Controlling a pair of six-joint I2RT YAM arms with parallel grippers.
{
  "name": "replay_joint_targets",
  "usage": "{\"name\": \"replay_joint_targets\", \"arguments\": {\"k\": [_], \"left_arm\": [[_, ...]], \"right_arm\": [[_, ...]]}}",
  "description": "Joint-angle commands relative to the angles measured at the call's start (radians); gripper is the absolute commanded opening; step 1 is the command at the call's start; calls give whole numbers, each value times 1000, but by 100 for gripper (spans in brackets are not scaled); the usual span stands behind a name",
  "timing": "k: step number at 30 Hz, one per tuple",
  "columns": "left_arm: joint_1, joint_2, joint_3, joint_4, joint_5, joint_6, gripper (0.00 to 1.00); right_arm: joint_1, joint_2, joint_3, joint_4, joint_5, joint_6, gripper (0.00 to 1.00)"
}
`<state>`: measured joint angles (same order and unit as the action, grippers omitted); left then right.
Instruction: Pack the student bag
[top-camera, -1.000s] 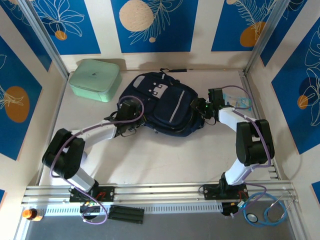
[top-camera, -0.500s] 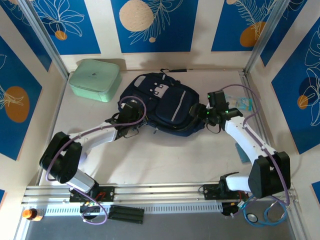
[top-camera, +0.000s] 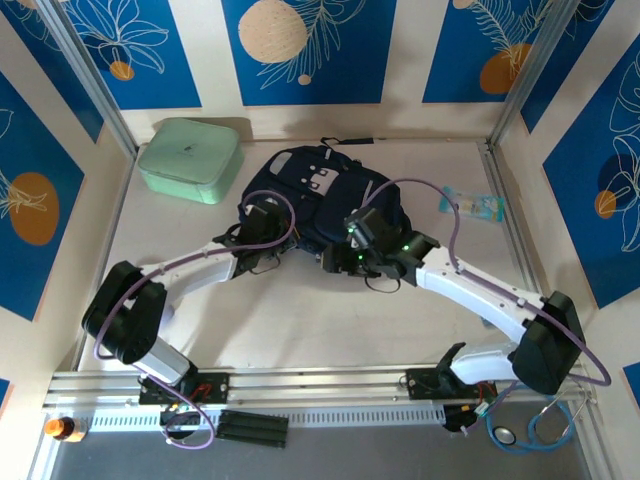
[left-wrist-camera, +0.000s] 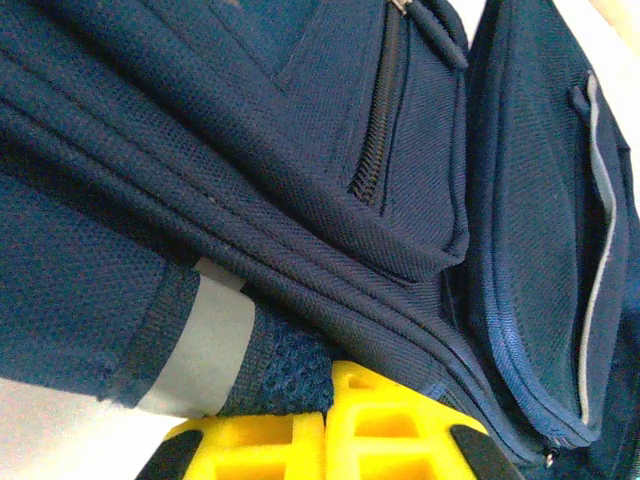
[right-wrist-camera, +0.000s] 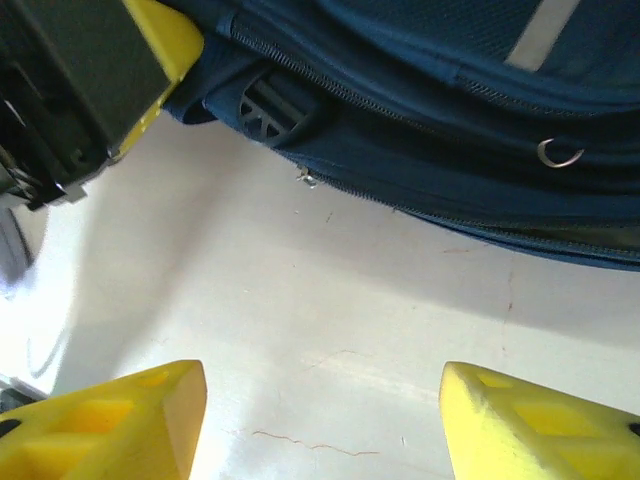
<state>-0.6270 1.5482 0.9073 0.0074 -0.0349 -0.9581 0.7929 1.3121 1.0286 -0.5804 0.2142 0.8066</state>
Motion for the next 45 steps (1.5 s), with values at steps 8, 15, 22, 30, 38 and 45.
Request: {"name": "replay_joint_targets", "arguments": {"k": [8, 15, 22, 30, 38, 45], "left_arm": [[-32, -13, 67, 105, 59, 14, 0], [-31, -13, 100, 90, 98, 18, 0], [-33, -11, 110, 92, 108, 1, 0], [-31, -16, 113, 72, 103, 1, 0], [-32, -10, 118, 60, 80, 0, 0], [-15, -9, 107, 24, 34, -1, 0]], "right_arm": [[74, 160, 31, 163, 117, -12, 55], [71, 266, 60, 205, 243, 19, 44], [17, 347, 94, 262, 236, -48, 40], [8, 353, 119, 223, 379, -49, 39], [1, 367, 125, 201, 418, -44, 19], [-9, 276, -12, 242, 370, -115, 13]]}}
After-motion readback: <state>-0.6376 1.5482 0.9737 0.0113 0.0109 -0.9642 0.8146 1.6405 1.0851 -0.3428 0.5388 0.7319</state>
